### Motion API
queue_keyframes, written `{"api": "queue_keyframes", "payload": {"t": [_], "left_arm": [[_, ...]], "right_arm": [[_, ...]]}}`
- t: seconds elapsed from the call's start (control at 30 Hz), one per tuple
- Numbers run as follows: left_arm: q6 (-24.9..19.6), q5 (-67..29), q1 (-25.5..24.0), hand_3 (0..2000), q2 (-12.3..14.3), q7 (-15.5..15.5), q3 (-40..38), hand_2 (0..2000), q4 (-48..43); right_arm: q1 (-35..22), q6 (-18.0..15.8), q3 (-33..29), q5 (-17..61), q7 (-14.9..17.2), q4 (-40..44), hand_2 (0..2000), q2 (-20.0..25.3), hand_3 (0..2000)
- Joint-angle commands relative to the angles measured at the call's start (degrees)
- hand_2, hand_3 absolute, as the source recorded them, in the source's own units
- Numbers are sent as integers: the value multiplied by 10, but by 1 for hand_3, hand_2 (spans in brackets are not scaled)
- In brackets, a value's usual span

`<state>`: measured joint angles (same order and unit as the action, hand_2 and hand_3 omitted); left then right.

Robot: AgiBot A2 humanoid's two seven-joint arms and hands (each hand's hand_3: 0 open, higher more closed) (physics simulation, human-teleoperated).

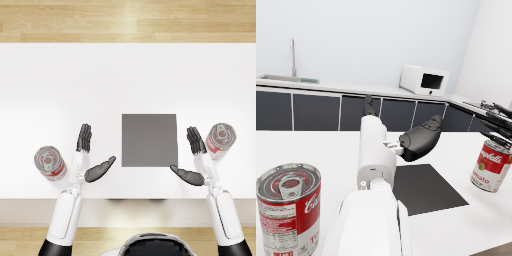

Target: Pick up the red can on the left and place it in the middle, then pick up the red can on the right and place it on top of the can in the middle

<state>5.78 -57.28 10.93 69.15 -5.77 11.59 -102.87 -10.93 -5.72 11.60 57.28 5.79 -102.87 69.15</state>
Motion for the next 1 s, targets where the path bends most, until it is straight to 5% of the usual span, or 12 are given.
{"api": "queue_keyframes", "payload": {"t": [0.03,0.7,0.83,1.0], "left_arm": [[0,0,0,0,0,0,0,0,0],[-16,0,-1,0,1,16,5,0,3],[-47,-25,-23,0,-1,47,-42,0,-39],[-56,-153,-47,0,4,56,-133,0,-82]], "right_arm": [[0,0,0,0,0,0,0,0,0],[-3,16,14,0,-16,6,0,3,0],[1,46,-29,0,-47,-31,0,9,0],[15,55,-106,127,-56,-63,0,12,0]]}}
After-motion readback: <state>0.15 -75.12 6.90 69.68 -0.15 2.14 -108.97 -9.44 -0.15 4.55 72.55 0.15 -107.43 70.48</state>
